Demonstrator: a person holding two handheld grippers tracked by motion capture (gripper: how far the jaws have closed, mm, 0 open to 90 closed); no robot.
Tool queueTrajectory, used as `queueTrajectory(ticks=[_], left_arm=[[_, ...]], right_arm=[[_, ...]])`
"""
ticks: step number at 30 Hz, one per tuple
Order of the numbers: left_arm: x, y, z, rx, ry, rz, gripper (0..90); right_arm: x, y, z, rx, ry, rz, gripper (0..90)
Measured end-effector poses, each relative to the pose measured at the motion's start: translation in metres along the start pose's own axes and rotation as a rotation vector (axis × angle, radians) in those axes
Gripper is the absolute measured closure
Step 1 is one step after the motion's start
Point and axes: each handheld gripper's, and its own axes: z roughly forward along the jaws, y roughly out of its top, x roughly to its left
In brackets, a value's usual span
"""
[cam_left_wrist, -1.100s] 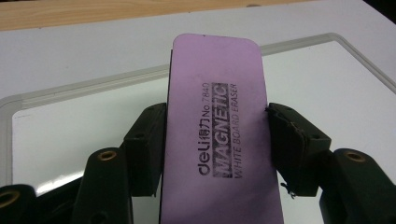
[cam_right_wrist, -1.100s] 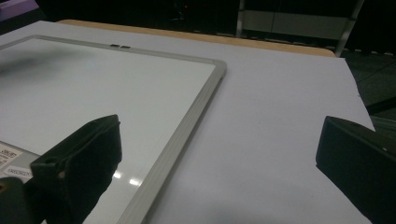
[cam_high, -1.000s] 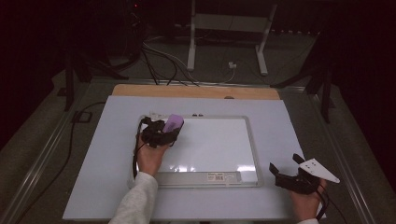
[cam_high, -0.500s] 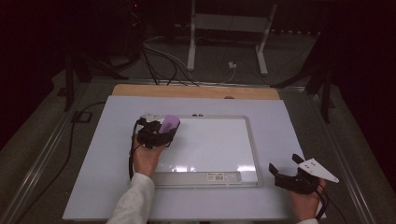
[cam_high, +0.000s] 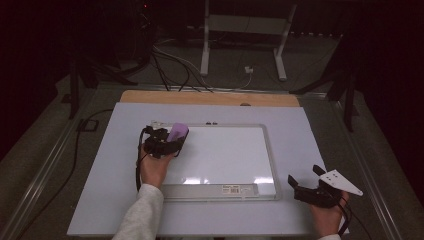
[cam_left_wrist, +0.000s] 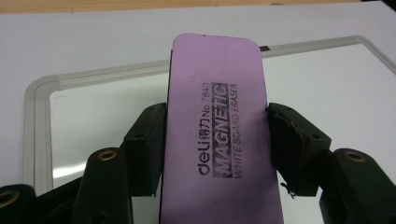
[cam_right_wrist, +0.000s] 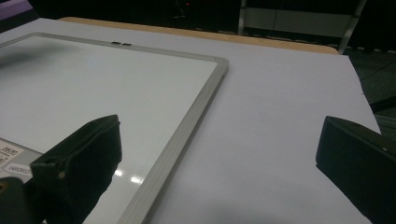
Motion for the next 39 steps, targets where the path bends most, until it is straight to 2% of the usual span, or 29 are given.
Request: queueTrajectory(ticks=[7, 18, 22, 26, 28, 31, 33, 37, 39], left_arm=[[0.01, -0.003, 0.011, 0.028, 0.053, -0.014, 41.9], [0.025, -0.009, 0.025, 0.054, 0.155, -0.064, 41.9], [0.03, -0.011, 0.029, 0.065, 0.191, -0.067, 41.9], [0.032, -0.014, 0.034, 0.077, 0.211, -0.067, 41.8], [0.033, -0.016, 0.035, 0.064, 0.203, -0.078, 41.6], [0.032, -0.015, 0.034, 0.06, 0.201, -0.069, 41.0], [0.03, -0.014, 0.031, 0.043, 0.18, -0.063, 40.9], [0.02, -0.012, 0.024, -0.018, 0.179, -0.003, 41.2], [0.015, -0.012, 0.023, -0.033, 0.188, 0.034, 41.2]], right_arm=[[0.0, 0.0, 0.001, 0.001, 0.003, -0.004, 0.7], [0.0, 0.0, 0.0, 0.001, 0.004, -0.003, 0.7], [0.0, 0.0, 0.001, 0.001, 0.005, -0.004, 0.7], [0.0, 0.0, 0.001, 0.001, 0.004, -0.006, 0.7], [0.0, 0.0, 0.001, 0.002, 0.005, -0.006, 0.7], [0.0, 0.0, 0.001, 0.002, 0.005, -0.005, 0.6], [0.0, 0.0, 0.001, 0.001, 0.005, -0.004, 0.6], [0.0, 0.0, 0.001, 0.001, 0.004, -0.006, 0.6], [0.001, 0.0, 0.001, 0.001, 0.004, -0.006, 0.7]])
